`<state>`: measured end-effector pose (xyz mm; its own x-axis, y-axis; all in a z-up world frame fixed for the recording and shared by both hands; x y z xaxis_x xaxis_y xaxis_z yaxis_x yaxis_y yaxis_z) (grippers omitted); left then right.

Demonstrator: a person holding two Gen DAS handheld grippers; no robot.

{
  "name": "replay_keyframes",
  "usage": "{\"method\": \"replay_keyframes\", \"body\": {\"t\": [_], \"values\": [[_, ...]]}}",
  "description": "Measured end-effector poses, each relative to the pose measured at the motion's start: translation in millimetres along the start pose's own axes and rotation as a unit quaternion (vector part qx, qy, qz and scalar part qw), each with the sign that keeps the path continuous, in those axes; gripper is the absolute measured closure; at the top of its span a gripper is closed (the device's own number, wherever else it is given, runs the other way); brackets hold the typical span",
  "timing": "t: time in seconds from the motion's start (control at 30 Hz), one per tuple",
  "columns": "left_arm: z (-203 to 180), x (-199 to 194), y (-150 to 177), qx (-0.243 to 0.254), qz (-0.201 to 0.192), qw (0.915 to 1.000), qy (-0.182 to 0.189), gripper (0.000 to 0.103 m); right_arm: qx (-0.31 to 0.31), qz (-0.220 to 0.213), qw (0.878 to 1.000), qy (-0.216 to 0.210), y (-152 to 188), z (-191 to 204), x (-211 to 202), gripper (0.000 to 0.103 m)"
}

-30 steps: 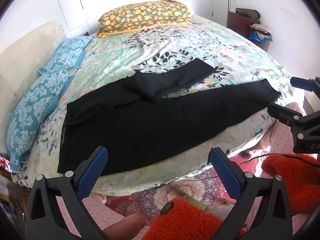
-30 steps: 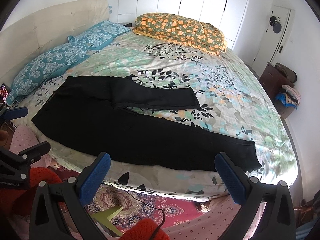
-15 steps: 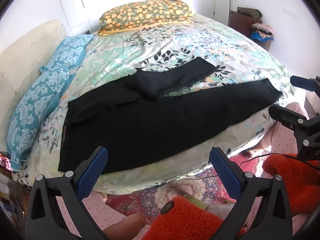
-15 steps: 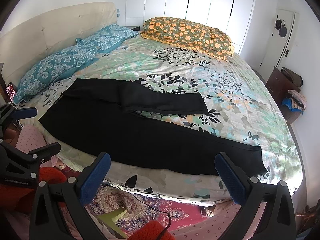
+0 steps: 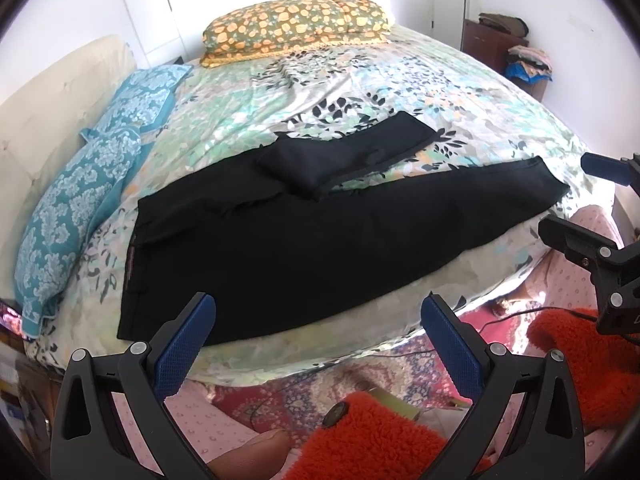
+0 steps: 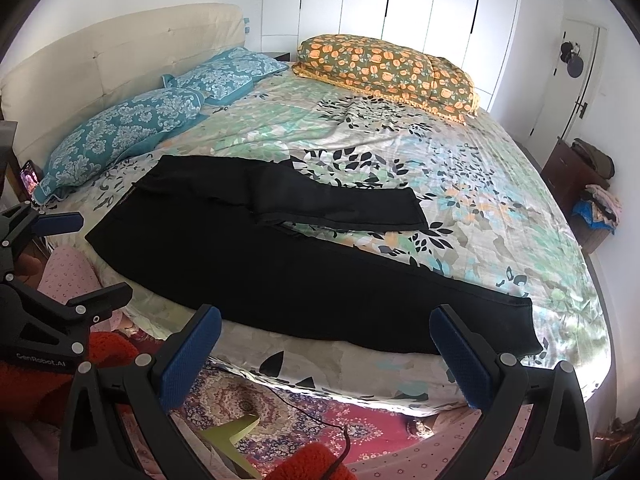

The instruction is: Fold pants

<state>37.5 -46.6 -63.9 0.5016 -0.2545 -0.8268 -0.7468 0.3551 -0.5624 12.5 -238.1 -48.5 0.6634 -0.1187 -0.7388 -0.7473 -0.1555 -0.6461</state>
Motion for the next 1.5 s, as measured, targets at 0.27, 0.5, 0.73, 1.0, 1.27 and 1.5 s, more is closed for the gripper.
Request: {"method": "replay_keyframes", "body": {"t": [0.27, 0.5, 0.73, 1.0, 1.27, 1.5], "values": [[6.9, 0.3, 0.5, -0.015, -0.001, 0.9999, -0.001, 0.0, -0.007, 0.001, 1.0, -0.004, -0.4, 3.7, 1.7, 0.0], [10.9, 2.7, 1.5, -0.025, 0.005, 0.9997, 0.001, 0.0, -0.01, 0.003, 1.0, -0.008, -0.8, 5.8, 4.0, 0.0], [14.2, 5.1, 1.7, -0.034, 0.009, 0.9994, 0.005, 0.0, -0.011, 0.008, 1.0, -0.012, -0.4, 7.2, 6.9, 0.0], [21.8, 8.9, 4.6, -0.055, 0.017, 0.9983, 0.013, 0.0, -0.015, 0.012, 1.0, -0.014, 0.6, 9.1, 10.9, 0.0], [24.7, 9.8, 4.9, -0.06, 0.019, 0.998, 0.011, 0.0, -0.025, 0.012, 0.999, -0.018, 0.0, 15.0, 11.8, 0.0], [26.0, 9.9, 4.3, -0.06, 0.017, 0.998, 0.008, 0.0, -0.025, 0.014, 0.999, -0.021, 0.1, 17.4, 12.0, 0.0]]}}
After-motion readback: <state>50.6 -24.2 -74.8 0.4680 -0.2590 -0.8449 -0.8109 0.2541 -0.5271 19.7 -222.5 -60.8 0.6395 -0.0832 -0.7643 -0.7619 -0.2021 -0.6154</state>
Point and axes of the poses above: each gripper's, at about its wrist camera, not at the fingertips, and x roughly the way its jaws point, z to its left, y to its underside, the point moved 4 cm from there along x, roughly the way its jaws point, and after that the axes turned 9 degrees about y, right-handed, at the moved point
